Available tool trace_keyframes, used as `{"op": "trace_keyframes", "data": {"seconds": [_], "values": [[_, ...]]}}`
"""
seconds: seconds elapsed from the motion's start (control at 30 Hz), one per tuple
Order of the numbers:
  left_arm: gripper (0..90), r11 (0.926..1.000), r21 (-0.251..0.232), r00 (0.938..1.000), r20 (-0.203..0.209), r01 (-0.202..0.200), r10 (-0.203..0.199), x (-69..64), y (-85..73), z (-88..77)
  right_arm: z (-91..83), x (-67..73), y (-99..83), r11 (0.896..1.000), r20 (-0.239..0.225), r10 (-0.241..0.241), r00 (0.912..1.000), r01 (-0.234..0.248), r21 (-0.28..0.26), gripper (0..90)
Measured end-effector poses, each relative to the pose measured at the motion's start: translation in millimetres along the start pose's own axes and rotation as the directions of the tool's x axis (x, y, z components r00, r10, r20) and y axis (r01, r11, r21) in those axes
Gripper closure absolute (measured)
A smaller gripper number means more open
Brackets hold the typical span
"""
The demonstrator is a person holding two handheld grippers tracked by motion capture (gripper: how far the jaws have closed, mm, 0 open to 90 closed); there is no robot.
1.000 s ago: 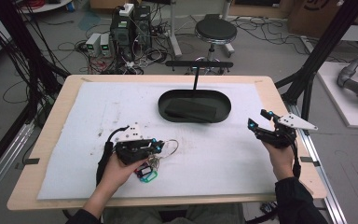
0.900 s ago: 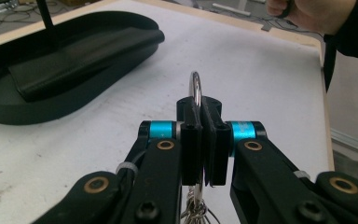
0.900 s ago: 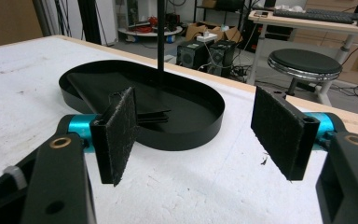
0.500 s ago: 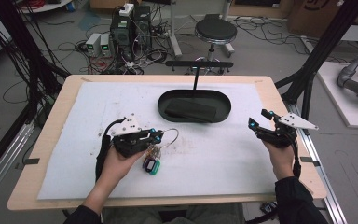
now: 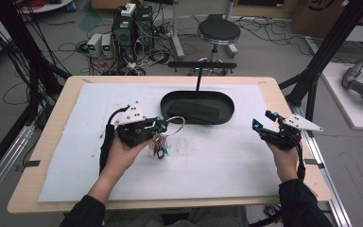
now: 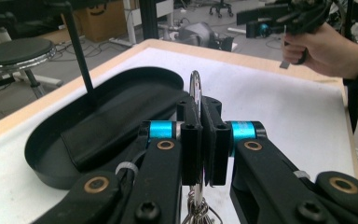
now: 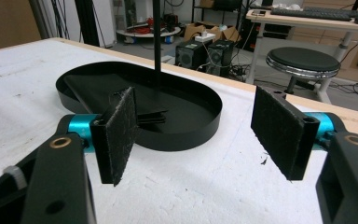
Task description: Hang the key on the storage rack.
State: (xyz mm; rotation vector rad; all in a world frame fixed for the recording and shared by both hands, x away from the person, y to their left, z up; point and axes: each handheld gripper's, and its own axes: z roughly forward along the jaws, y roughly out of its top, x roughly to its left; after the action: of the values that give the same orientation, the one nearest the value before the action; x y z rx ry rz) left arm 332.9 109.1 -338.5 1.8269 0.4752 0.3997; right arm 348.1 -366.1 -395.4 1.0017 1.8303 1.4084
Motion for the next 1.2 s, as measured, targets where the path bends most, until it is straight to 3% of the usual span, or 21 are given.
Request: {"op": "trace_keyframes", "data": {"seconds": [0.47,0.77,1.2], "values": [[86.3,0.9989,-0.046,0.9990,-0.045,0.000,-0.002,18.9,28.8,2.2,0.3,-1.2,-0.1,1.000,-0.003,0.000,1.0000,0.000,-0.004,32.2],[86.4,0.9981,-0.054,0.9961,-0.084,-0.030,0.025,28.9,46.6,4.6,0.6,-1.2,-0.2,1.000,-0.006,0.005,1.0000,-0.005,-0.005,32.1],[86.4,0.9960,-0.082,0.9933,-0.112,-0.035,0.026,42.7,66.7,15.0,0.5,-1.5,-0.3,1.000,-0.007,0.006,1.0000,-0.006,-0.007,32.1]]}}
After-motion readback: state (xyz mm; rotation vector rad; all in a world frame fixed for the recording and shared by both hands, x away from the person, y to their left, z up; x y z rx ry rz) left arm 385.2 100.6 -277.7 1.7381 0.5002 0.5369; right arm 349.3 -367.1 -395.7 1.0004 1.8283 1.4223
